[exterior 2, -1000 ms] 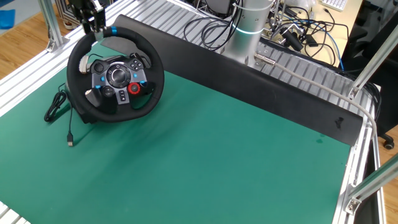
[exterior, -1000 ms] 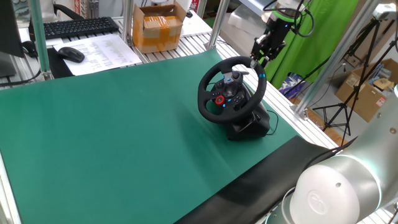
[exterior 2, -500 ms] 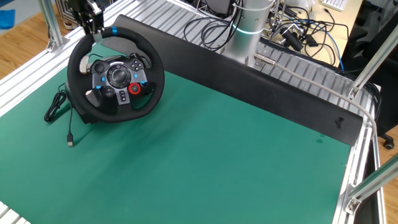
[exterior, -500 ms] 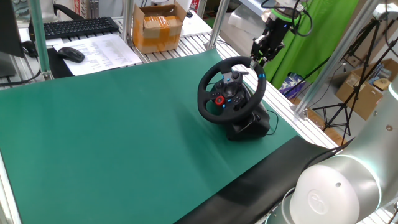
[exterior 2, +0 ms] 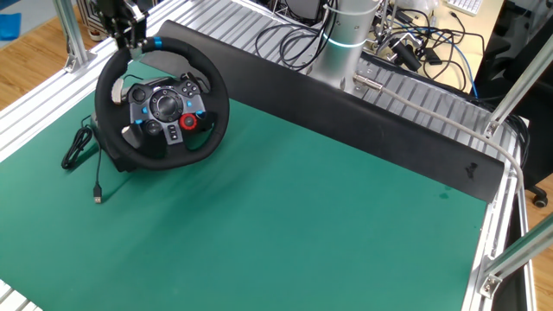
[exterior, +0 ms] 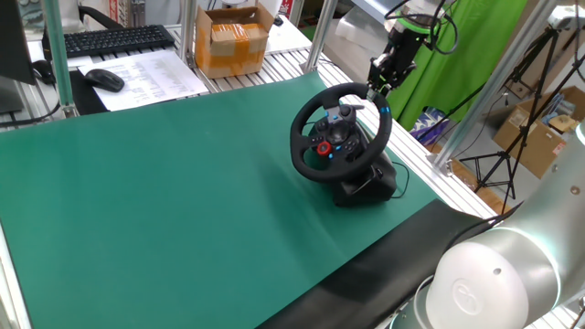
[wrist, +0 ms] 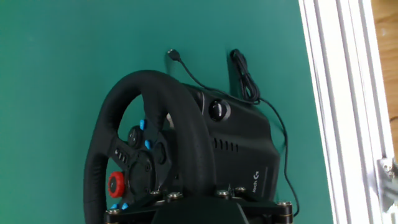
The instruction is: Rotate the steering wheel 90 degrees counterclockwise
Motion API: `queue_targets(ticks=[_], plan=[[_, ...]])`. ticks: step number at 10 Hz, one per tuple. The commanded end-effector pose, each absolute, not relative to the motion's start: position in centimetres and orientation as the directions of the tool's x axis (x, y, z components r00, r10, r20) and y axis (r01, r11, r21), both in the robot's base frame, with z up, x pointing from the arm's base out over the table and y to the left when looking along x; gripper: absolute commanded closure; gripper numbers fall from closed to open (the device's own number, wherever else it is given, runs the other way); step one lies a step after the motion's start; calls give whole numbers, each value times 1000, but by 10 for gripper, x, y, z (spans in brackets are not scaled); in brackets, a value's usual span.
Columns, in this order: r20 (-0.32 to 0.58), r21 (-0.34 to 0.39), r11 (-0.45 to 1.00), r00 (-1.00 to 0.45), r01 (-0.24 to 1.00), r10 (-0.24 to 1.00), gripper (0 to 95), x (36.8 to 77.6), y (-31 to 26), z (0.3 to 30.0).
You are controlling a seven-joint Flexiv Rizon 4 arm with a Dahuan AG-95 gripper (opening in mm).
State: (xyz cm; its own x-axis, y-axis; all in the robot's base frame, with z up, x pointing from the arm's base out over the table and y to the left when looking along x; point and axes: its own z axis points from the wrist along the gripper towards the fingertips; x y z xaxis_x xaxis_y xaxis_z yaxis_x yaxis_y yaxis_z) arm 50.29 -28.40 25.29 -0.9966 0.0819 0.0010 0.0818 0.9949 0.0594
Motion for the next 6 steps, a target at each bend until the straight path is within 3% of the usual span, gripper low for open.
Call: queue_targets(ticks=[1, 6], plan=[[0, 66, 993, -995, 95, 95, 950, 513, -277, 244], [2, 102, 993, -998, 62, 62, 950, 531, -248, 244]])
